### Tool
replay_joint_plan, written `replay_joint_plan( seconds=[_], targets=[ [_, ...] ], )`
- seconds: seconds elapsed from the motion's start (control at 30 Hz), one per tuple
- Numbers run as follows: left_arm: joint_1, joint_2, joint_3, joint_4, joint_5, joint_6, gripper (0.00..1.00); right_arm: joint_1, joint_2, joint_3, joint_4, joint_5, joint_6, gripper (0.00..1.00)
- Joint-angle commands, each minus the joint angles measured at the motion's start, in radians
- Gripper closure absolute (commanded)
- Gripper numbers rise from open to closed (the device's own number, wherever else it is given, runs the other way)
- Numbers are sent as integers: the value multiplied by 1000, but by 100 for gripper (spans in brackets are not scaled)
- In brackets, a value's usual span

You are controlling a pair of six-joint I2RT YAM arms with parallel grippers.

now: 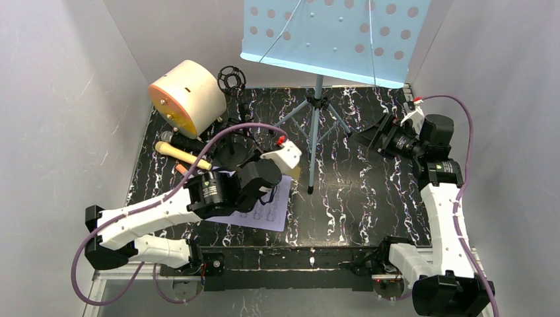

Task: Pack up the instrument practice props
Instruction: Place the sheet music at the center of the board.

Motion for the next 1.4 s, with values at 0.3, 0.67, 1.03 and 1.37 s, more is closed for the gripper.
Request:
replay_joint_plan(
  seconds=[0.3, 0.67, 1.03, 1.37],
  targets=[
    [306, 50, 146, -564, -103, -324, 100, -2, 40, -46, 73, 4, -47, 5],
    [513, 45, 177, -580, -132, -421, 100, -1, 47, -67, 89, -4, -58, 4],
    [538, 99, 181, -622, 29, -572, 100, -1, 51, -88, 101, -7, -77, 4],
    [537, 57, -20, -330, 527, -732, 100, -1, 45, -107, 95, 4, -103, 4]
  ],
)
